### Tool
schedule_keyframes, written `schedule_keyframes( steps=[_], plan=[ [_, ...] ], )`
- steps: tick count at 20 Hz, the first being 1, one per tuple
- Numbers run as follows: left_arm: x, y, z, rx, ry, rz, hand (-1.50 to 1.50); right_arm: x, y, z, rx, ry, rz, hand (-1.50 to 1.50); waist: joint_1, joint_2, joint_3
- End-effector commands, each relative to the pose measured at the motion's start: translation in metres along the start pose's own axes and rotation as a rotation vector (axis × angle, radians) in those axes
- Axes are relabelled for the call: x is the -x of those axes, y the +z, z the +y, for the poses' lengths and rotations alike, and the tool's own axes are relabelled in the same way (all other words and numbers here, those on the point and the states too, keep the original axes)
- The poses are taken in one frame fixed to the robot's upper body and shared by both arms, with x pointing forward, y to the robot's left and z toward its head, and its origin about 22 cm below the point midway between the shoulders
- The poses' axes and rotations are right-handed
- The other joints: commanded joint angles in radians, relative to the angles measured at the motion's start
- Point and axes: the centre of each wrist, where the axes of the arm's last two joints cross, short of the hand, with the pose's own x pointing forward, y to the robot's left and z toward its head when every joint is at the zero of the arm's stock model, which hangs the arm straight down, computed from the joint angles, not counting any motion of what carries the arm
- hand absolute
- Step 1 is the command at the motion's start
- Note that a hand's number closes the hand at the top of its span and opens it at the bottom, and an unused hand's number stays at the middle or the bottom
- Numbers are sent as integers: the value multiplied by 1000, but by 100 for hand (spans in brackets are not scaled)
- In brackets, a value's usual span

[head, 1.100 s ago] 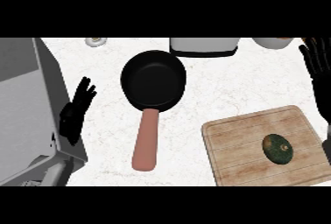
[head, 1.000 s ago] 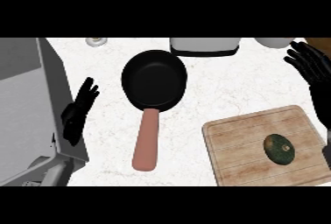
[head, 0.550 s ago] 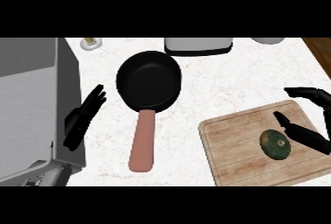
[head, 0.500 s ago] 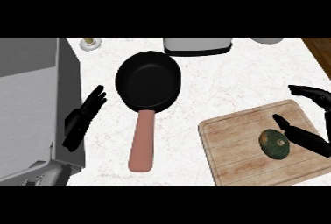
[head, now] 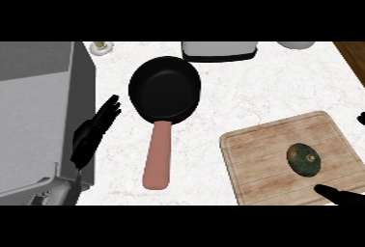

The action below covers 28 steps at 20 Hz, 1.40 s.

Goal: Pick the squash from the cutting board and place it in the pot

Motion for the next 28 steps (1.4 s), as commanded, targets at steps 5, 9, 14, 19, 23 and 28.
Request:
schedule_keyframes(
  steps=[5, 9, 14, 19, 23, 28],
  plan=[
    [35, 21, 0, -23, 20, 220, 0, -32, 0, -23, -120, 17, 284, -150, 40, 20, -15],
    [21, 5, -4, -5, 4, 210, 0, -33, -11, -31, -169, -4, 417, -150, 53, 24, -14],
    [21, 3, -15, 23, 4, 200, 0, -19, -2, -14, -396, 75, 570, -150, 83, 27, -13],
    [17, -6, -19, 10, 5, 192, 0, 12, 0, -13, -449, 126, 603, -150, 72, 28, -11],
    [30, 11, -18, -7, 1, 212, 0, 28, 4, -16, -403, 134, 591, -150, 63, 24, -12],
    [22, 2, -21, -6, 7, 216, 0, 46, 2, -23, -349, 130, 540, -150, 57, 25, -12]
  ],
)
